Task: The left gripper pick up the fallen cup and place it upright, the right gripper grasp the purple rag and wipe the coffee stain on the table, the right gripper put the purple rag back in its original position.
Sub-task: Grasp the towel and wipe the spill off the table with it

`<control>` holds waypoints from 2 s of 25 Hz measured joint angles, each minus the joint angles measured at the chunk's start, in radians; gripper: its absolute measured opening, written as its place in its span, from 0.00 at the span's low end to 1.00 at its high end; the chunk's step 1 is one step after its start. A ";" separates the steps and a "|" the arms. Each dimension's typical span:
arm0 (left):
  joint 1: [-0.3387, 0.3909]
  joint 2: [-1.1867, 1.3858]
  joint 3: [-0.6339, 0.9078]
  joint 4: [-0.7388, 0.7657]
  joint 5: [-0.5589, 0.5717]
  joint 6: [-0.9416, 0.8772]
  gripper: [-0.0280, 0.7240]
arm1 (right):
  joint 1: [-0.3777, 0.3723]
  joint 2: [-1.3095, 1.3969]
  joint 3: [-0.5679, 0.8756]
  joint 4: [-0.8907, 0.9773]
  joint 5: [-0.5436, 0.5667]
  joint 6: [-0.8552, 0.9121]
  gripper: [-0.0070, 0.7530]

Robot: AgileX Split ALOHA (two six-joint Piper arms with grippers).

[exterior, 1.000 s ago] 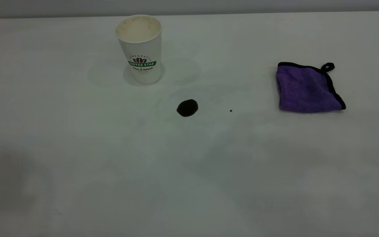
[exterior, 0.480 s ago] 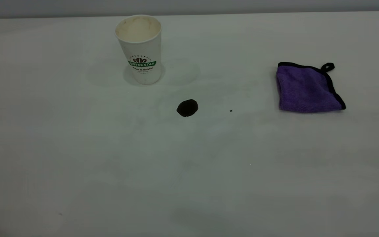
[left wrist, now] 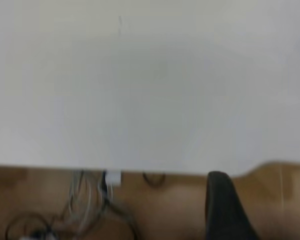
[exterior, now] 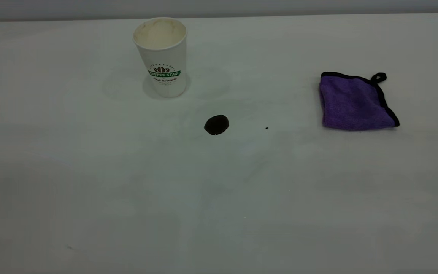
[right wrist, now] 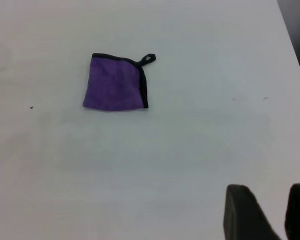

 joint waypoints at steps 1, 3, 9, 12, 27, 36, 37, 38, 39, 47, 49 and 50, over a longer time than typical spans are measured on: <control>0.000 -0.035 0.000 0.000 0.000 0.000 0.64 | 0.000 0.000 0.000 0.000 0.000 0.000 0.32; -0.001 -0.092 0.001 0.005 0.003 0.000 0.64 | 0.000 0.000 0.000 0.000 0.000 0.000 0.32; -0.004 -0.175 0.004 0.018 0.010 0.000 0.64 | 0.000 0.000 0.000 0.000 0.000 0.000 0.32; -0.004 -0.199 0.004 0.018 0.013 0.000 0.64 | 0.000 0.000 0.000 0.000 0.000 0.000 0.32; -0.013 -0.219 0.006 0.018 0.014 0.000 0.64 | 0.000 0.000 0.000 0.000 0.000 0.000 0.32; -0.013 -0.219 0.007 0.018 0.014 0.000 0.64 | 0.000 0.000 0.000 0.000 0.000 0.000 0.32; -0.013 -0.219 0.007 0.018 0.014 0.000 0.64 | 0.000 0.000 0.000 0.000 0.000 0.000 0.32; -0.013 -0.219 0.007 0.018 0.014 0.000 0.64 | 0.000 0.000 0.000 0.000 0.000 0.000 0.32; -0.013 -0.219 0.007 0.018 0.014 0.000 0.64 | 0.000 0.000 0.000 0.000 0.000 0.000 0.32; -0.013 -0.219 0.007 0.018 0.014 0.000 0.64 | 0.000 0.000 0.000 0.009 0.000 0.000 0.32; -0.013 -0.219 0.007 0.018 0.014 0.000 0.64 | 0.000 0.000 -0.003 0.020 -0.001 0.001 0.34; -0.013 -0.219 0.007 0.018 0.014 0.000 0.64 | 0.000 0.005 -0.012 0.028 -0.007 0.001 0.37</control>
